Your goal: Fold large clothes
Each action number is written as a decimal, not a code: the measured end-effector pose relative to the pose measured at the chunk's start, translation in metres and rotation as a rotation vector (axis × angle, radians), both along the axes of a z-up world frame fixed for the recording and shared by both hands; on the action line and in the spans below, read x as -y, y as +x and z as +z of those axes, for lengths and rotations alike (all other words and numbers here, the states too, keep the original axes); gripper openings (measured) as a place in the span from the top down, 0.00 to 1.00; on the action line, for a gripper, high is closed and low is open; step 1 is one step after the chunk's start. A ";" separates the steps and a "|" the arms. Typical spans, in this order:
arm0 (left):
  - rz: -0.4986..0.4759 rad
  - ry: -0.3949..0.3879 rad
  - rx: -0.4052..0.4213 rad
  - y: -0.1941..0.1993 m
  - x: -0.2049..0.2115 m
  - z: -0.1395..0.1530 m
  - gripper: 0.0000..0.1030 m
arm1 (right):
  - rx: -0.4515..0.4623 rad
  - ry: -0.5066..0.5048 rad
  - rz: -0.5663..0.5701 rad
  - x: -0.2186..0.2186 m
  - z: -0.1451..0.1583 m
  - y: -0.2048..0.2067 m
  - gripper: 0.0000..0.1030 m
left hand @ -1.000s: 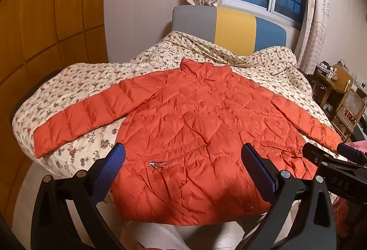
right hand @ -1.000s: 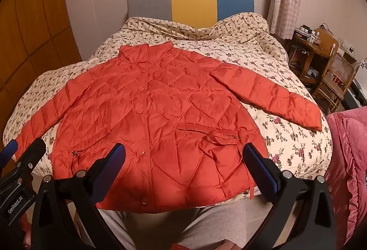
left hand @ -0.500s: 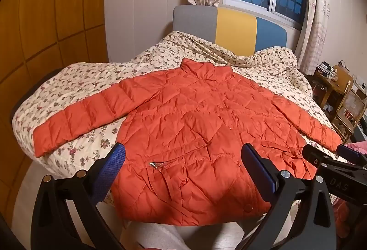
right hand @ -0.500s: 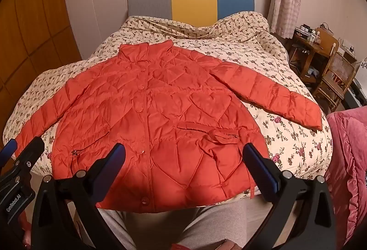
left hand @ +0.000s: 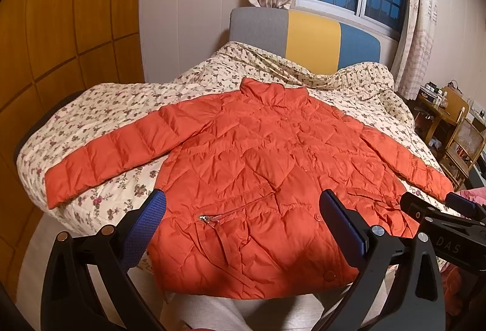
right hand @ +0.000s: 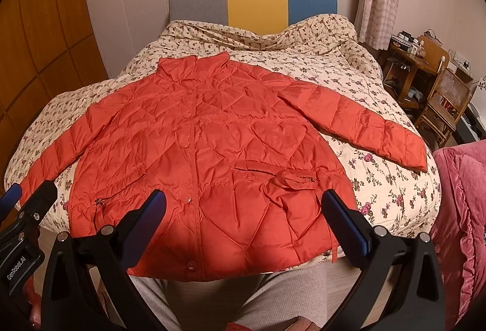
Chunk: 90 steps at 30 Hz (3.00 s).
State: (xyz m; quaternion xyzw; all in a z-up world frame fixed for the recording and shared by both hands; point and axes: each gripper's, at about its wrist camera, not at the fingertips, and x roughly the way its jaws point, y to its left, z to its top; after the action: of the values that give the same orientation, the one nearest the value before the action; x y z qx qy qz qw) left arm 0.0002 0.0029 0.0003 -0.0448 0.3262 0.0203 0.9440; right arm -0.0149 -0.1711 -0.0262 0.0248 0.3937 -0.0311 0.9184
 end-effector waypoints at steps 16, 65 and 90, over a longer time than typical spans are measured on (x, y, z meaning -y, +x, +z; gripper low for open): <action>0.003 -0.003 -0.001 -0.001 -0.002 0.001 0.03 | -0.007 0.002 0.003 -0.002 -0.005 0.001 0.02; 0.005 -0.005 -0.040 0.004 0.000 -0.012 0.03 | -0.042 -0.003 -0.011 0.005 -0.014 0.011 0.02; 0.057 0.057 -0.188 0.168 -0.052 -0.108 0.03 | -0.006 0.365 -0.549 0.258 -0.117 0.123 0.02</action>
State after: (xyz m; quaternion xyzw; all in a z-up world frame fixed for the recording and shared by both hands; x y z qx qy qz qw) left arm 0.1682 0.0548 -0.1077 -0.0252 0.4114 0.0604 0.9091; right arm 0.1086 -0.4294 -0.1432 0.2939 0.3740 -0.2064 0.8551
